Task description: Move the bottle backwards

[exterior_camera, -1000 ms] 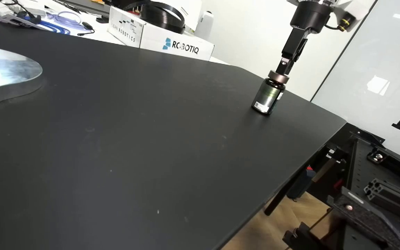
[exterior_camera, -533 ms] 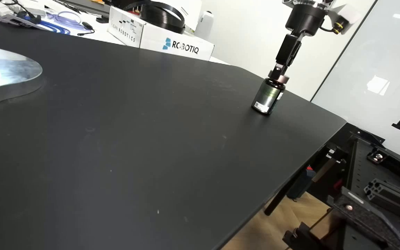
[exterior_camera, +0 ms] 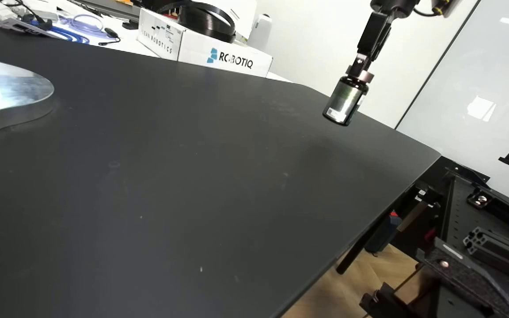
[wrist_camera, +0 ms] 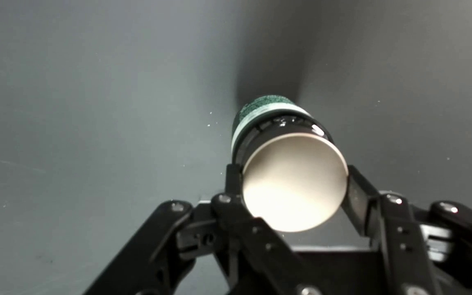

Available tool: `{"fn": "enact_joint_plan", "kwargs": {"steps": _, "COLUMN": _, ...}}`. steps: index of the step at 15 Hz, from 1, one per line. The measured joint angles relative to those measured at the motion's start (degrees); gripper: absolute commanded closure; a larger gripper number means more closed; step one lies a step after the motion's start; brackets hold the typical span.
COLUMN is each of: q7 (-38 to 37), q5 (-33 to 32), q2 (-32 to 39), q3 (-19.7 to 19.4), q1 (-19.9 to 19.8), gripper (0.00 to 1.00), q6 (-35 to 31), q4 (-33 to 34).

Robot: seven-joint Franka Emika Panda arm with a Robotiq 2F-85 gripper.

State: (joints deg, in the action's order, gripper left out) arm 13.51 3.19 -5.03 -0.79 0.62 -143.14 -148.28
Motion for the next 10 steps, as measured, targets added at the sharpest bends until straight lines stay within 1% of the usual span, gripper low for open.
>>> {"fn": "enact_joint_plan", "kwargs": {"steps": 2, "q7": 0.0, "q5": 0.0, "q2": -1.84, "q3": 0.05, "q1": 0.0, "gripper": 0.39, "q6": 0.77, "q4": -0.31}}
{"fn": "enact_joint_plan", "kwargs": {"steps": 7, "q7": 0.01, "q5": 0.0, "q2": 0.37, "q3": 0.05, "q1": 0.01, "gripper": 0.39, "q6": -0.09, "q4": -0.37}}
{"fn": "enact_joint_plan", "kwargs": {"steps": 8, "q7": 0.02, "q5": 0.0, "q2": 0.38, "q3": 0.05, "q1": 0.01, "gripper": 0.64, "q6": -0.1, "q4": -0.37}}
{"fn": "enact_joint_plan", "kwargs": {"steps": 10, "q7": 0.02, "q5": -0.16, "q2": 0.46, "q3": 0.03, "q1": -0.06, "gripper": 0.64, "q6": -0.14, "q4": -0.26}}
